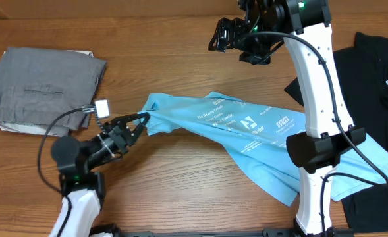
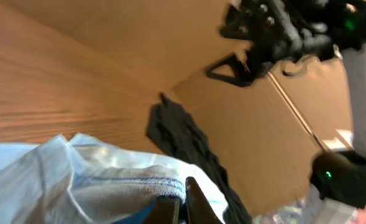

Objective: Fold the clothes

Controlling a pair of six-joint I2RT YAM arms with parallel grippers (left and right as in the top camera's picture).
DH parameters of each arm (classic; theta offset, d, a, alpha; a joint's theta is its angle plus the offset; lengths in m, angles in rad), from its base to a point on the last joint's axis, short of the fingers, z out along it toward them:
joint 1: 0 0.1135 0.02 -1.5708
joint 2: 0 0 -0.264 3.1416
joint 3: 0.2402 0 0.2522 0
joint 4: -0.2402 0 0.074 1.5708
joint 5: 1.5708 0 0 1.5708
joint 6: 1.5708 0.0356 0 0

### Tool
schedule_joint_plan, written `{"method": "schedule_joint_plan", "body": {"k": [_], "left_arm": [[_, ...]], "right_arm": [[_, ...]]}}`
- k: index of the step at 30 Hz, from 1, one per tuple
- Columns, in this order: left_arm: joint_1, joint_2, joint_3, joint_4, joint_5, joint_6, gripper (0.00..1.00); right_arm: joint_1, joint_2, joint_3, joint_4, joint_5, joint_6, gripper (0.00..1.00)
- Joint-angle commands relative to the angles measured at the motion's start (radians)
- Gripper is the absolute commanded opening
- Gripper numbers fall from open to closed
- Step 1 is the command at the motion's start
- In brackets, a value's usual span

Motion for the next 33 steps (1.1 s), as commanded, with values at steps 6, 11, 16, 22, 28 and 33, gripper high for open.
{"method": "schedule_joint_plan", "body": {"k": [6, 11, 16, 22, 28, 33], "left_arm": [[0.114, -0.282, 0.151, -0.599, -0.069, 0.342, 0.04], [0.082, -0.348, 0.404, -1.262, -0.394, 0.677, 0.04], [-0.016, -0.301, 0.604, -1.609, -0.570, 0.810, 0.04], [-0.143, -0.192, 0.615, -1.691, -0.589, 0.810, 0.04], [-0.278, 0.017, 0.615, -1.739, -0.594, 0.809, 0.04], [-0.366, 0.136, 0.615, -1.775, -0.638, 0.808, 0.04]], "right_arm": [[-0.003, -0.226, -0.237, 0.000, 0.197, 0.017, 1.00], [-0.036, -0.332, -0.472, 0.001, 0.292, 0.028, 1.00], [-0.087, -0.370, -0.726, 0.001, 0.346, 0.047, 1.00], [-0.117, -0.370, -0.988, 0.118, 0.364, 0.070, 0.93], [-0.117, -0.369, -1.201, 0.301, 0.360, 0.073, 0.66], [-0.117, -0.369, -1.276, 0.362, 0.360, 0.073, 0.66]]}}
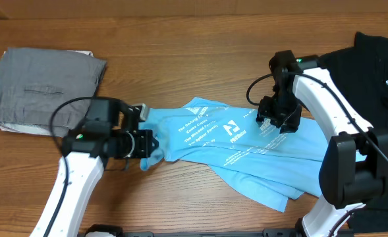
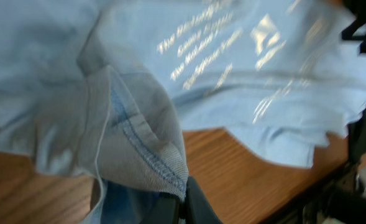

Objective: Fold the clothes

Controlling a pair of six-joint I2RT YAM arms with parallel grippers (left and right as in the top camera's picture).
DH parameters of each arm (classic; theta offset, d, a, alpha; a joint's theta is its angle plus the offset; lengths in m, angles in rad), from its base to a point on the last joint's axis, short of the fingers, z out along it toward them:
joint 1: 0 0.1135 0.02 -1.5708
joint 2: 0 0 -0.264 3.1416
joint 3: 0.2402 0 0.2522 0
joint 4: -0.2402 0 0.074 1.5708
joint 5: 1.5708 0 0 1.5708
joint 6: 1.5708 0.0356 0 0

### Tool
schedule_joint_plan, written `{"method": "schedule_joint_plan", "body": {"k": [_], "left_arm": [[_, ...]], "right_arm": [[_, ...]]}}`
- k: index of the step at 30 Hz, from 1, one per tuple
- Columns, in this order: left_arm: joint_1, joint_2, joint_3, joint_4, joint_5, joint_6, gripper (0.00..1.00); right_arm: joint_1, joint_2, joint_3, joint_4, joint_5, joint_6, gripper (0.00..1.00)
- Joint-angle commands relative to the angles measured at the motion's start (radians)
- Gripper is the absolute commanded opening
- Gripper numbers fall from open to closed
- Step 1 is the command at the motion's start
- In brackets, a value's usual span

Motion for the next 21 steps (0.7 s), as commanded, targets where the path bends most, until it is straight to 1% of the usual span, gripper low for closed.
{"method": "schedule_joint_plan", "body": {"k": [1, 4, 7, 10, 12, 14, 18, 19, 20, 21], "left_arm": [[-0.064, 0.072, 0.012, -0.023, -0.059, 0.023, 0.04], [-0.111, 0.120, 0.012, -0.066, -0.132, -0.005, 0.04], [-0.139, 0.151, 0.012, -0.103, -0.175, -0.028, 0.07], [-0.156, 0.167, 0.012, -0.130, -0.177, -0.039, 0.10], [-0.158, 0.171, 0.011, -0.152, -0.176, -0.048, 0.16], [-0.162, 0.172, 0.011, -0.173, -0.176, -0.051, 0.19], [-0.178, 0.172, 0.011, -0.187, -0.168, -0.055, 0.21], [-0.185, 0.172, 0.010, -0.188, -0.168, -0.059, 0.25], [-0.193, 0.172, 0.010, -0.190, -0.169, -0.063, 0.28], [-0.197, 0.172, 0.010, -0.190, -0.170, -0.072, 0.28]], "right_arm": [[0.002, -0.014, -0.047, 0.030, 0.013, 0.005, 0.67], [0.002, -0.014, -0.064, 0.046, 0.013, 0.005, 0.67], [0.002, -0.014, -0.066, 0.049, 0.013, 0.005, 0.67], [0.002, -0.014, -0.066, 0.055, 0.013, 0.005, 0.67], [0.002, -0.014, -0.066, 0.059, 0.013, 0.005, 0.67], [0.002, -0.014, -0.066, 0.061, 0.013, 0.005, 0.67], [0.002, -0.014, -0.066, 0.061, 0.013, 0.005, 0.68], [0.002, -0.014, -0.066, 0.061, 0.013, 0.005, 0.71], [0.002, -0.014, -0.066, 0.062, 0.013, 0.005, 0.71], [0.002, -0.014, -0.066, 0.062, 0.013, 0.005, 0.71]]}}
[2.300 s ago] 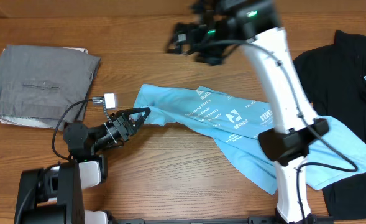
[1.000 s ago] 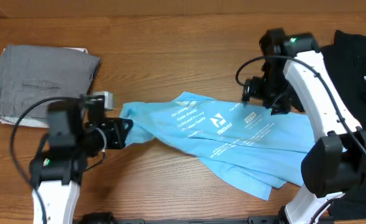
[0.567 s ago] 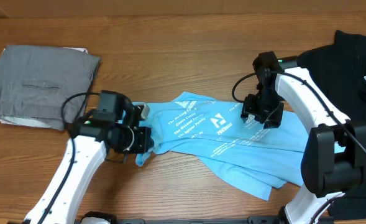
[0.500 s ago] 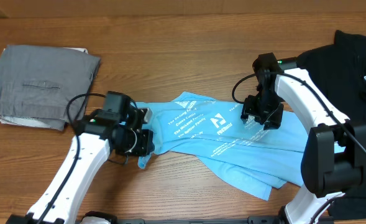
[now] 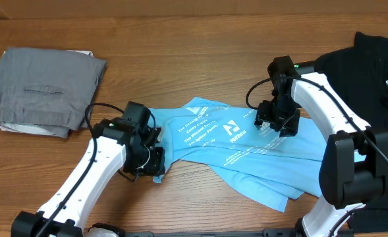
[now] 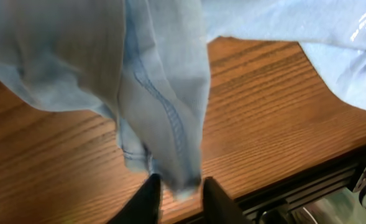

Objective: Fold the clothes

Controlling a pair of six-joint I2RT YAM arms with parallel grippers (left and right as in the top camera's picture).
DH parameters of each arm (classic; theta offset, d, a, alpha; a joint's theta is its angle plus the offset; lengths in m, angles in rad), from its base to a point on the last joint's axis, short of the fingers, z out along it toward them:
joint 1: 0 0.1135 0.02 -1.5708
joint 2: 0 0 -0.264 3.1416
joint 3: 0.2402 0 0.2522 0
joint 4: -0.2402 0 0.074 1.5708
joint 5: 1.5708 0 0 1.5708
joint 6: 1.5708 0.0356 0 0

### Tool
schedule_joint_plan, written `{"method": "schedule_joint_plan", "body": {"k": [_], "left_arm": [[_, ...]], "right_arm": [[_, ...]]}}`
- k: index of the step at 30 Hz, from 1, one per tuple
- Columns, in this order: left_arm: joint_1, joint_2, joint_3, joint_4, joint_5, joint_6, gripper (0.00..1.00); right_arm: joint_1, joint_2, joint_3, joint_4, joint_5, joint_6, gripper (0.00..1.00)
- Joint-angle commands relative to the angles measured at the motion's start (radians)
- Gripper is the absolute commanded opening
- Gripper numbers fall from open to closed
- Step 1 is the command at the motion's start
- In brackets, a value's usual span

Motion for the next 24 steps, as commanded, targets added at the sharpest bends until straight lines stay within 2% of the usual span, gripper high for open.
{"method": "schedule_joint_plan", "body": {"k": [1, 4, 6, 8, 13, 19, 24], "left_arm": [[-0.026, 0.005, 0.010, -0.005, -0.010, -0.042, 0.28], [-0.035, 0.005, 0.011, 0.012, -0.061, -0.076, 0.30], [-0.032, 0.002, 0.013, 0.019, -0.161, -0.106, 0.38], [-0.031, -0.002, 0.015, 0.024, -0.242, -0.141, 0.40], [-0.050, -0.005, 0.015, 0.098, -0.285, -0.106, 0.36], [-0.122, 0.006, 0.013, 0.130, -0.354, -0.066, 0.40], [-0.150, 0.039, 0.013, 0.295, -0.403, -0.116, 0.32]], "right_arm": [[0.003, -0.014, -0.005, 0.007, 0.013, 0.005, 0.71], [0.003, -0.014, -0.005, 0.008, 0.013, 0.005, 0.72], [0.003, -0.014, -0.005, 0.008, 0.013, 0.001, 0.72], [0.003, -0.014, -0.005, 0.008, 0.017, 0.001, 0.72], [0.003, -0.014, -0.005, 0.011, 0.017, 0.001, 0.72], [0.003, -0.014, -0.005, 0.017, 0.017, 0.001, 0.72], [0.003, -0.014, -0.005, 0.032, 0.016, 0.002, 0.72]]}}
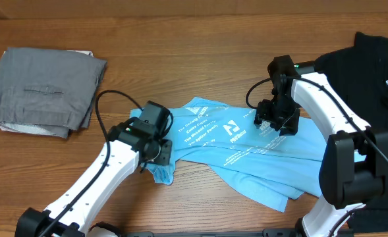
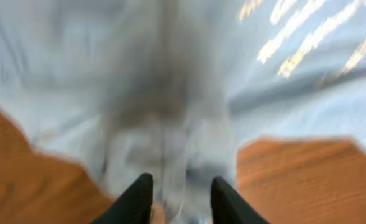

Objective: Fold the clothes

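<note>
A light blue shirt (image 1: pixel 233 141) with white print lies crumpled across the middle of the table. Its left end is bunched near the front (image 1: pixel 164 174). My left gripper (image 1: pixel 159 155) hovers low over that left end. In the blurred left wrist view it (image 2: pixel 178 198) is open, with blue cloth (image 2: pixel 170 93) lying under and between the two dark fingers (image 2: pixel 136 199). My right gripper (image 1: pixel 277 122) is down on the shirt's right part near the print. Whether it grips the cloth is hidden from overhead.
A folded grey garment (image 1: pixel 42 92) rests at the back left. A black garment (image 1: pixel 371 72) covers the right side of the table and runs under the shirt's right end. Bare wood table (image 1: pixel 180 52) shows along the back and front left.
My left gripper has shifted a little to the right onto the shirt, and its jaws stand wider apart. The shirt's left end now lies bunched on the table. The right arm is unchanged.
First my left gripper was shut on the shirt's left end and the right arm was raised at the back. Then the right gripper was down on the shirt's right part. Later the left jaws were slightly parted round hanging cloth, and now they are open over it.
</note>
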Controlling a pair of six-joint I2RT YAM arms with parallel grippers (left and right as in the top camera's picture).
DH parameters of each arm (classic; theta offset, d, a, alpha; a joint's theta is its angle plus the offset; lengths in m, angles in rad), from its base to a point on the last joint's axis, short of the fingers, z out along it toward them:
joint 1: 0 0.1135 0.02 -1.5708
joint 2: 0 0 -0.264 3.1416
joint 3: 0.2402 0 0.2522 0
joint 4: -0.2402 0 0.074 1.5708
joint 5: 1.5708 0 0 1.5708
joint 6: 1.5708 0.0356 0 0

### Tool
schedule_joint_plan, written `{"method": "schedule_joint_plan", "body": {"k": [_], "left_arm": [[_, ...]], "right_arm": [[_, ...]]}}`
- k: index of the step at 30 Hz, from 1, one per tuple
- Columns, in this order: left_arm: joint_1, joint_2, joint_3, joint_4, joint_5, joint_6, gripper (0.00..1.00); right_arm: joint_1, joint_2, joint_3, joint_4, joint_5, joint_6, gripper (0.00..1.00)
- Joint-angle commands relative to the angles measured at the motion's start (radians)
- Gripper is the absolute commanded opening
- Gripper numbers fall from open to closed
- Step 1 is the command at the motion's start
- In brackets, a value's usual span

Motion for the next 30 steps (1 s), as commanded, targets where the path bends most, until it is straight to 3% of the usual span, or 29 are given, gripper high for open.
{"method": "schedule_joint_plan", "body": {"k": [1, 12, 19, 28, 30], "left_arm": [[-0.005, 0.039, 0.013, 0.079, -0.064, -0.054, 0.33], [-0.002, 0.217, 0.013, 0.199, -0.087, -0.214, 0.35], [-0.001, 0.244, 0.013, 0.212, -0.087, -0.239, 0.36], [0.000, 0.206, 0.051, 0.164, -0.087, -0.239, 0.06], [0.000, 0.186, 0.074, 0.135, -0.089, -0.238, 0.04]], "right_arm": [[0.003, -0.014, -0.004, 0.008, 0.012, 0.001, 0.72], [0.003, -0.014, -0.004, 0.010, 0.012, 0.001, 0.72], [0.003, -0.014, -0.004, 0.014, 0.012, 0.001, 0.72], [0.003, -0.014, -0.004, 0.017, 0.012, 0.001, 0.72], [0.003, -0.014, -0.004, 0.016, 0.012, 0.001, 0.72]]}}
